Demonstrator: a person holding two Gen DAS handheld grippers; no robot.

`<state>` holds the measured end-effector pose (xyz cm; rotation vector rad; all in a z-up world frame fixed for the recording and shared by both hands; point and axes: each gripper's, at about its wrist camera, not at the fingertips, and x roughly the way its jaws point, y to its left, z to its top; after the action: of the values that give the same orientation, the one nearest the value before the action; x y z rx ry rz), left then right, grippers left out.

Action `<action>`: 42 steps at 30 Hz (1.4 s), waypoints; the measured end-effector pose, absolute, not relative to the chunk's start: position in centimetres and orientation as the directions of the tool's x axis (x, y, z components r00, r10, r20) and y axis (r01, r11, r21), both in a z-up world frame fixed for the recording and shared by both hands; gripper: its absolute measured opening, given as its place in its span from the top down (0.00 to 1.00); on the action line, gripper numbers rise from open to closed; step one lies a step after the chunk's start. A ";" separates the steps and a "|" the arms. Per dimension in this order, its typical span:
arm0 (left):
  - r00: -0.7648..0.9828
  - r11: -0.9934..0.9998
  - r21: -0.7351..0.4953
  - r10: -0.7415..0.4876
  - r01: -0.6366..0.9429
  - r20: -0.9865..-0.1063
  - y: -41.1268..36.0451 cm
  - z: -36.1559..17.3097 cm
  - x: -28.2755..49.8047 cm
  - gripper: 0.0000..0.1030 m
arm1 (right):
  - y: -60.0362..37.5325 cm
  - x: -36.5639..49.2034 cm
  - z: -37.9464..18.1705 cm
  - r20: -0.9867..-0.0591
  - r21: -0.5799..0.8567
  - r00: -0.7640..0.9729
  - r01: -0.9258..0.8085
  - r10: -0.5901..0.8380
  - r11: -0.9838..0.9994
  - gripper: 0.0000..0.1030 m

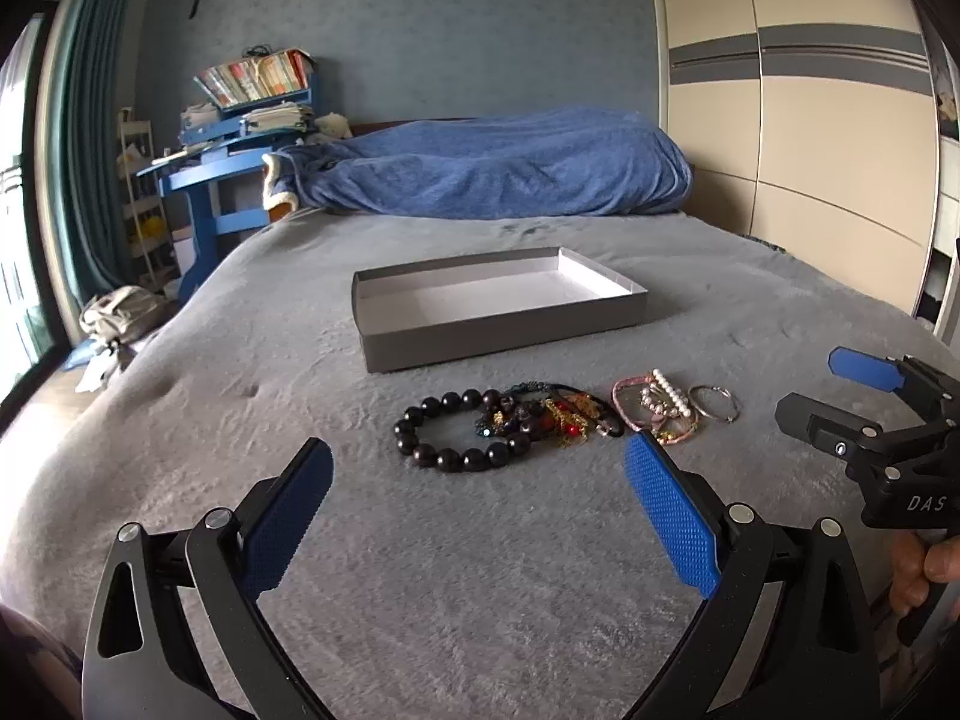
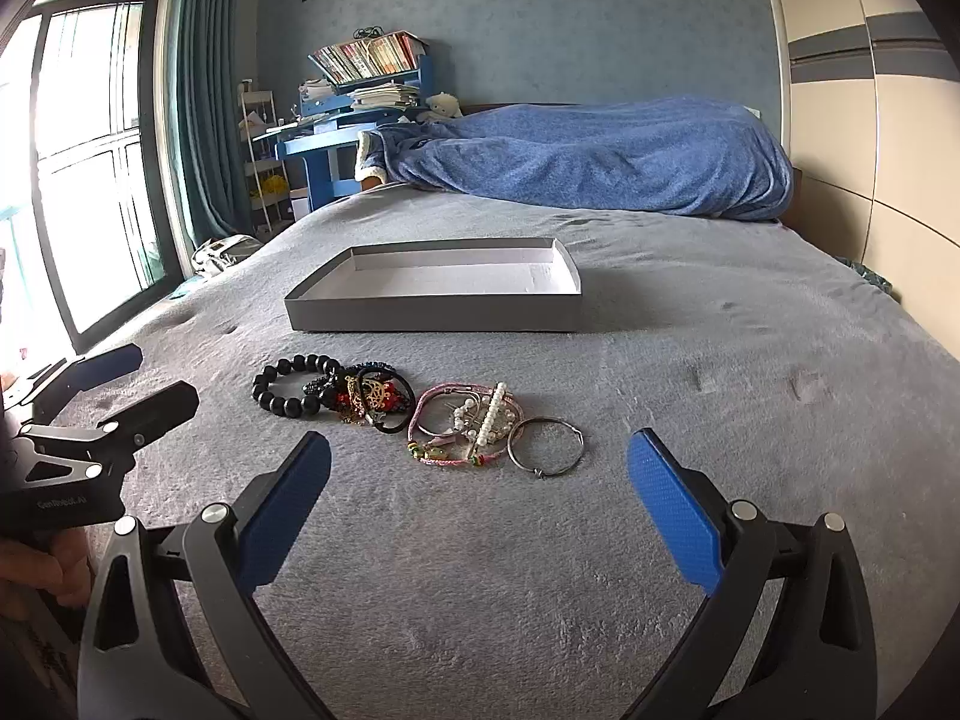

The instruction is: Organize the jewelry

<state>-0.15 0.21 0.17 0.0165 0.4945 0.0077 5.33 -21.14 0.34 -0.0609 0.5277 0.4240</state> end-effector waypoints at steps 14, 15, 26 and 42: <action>0.874 1.000 0.003 0.009 -0.009 -0.486 0.6 0.0 0.2 0.06 | -21.0 5.3 0.1 -0.508 0.052 0.773 -0.413 0.381 0.909 0.05; 0.873 1.000 0.002 0.009 -0.009 -0.487 0.6 0.0 0.2 0.06 | -21.1 5.4 0.1 -0.509 0.054 0.772 -0.413 0.381 0.909 0.05; 0.868 1.000 0.001 0.010 -0.011 -0.496 0.7 -0.3 0.4 0.06 | -21.0 5.5 0.0 -0.511 0.056 0.770 -0.412 0.381 0.909 0.05; 0.854 1.000 0.001 0.018 -0.020 -0.521 0.8 -0.5 1.0 0.06 | -21.2 5.8 -0.3 -0.526 0.063 0.767 -0.395 0.367 0.917 0.05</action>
<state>0.96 0.81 -0.54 -0.0047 0.5476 0.0199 5.77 -21.21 -0.30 -0.0522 0.5606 0.4136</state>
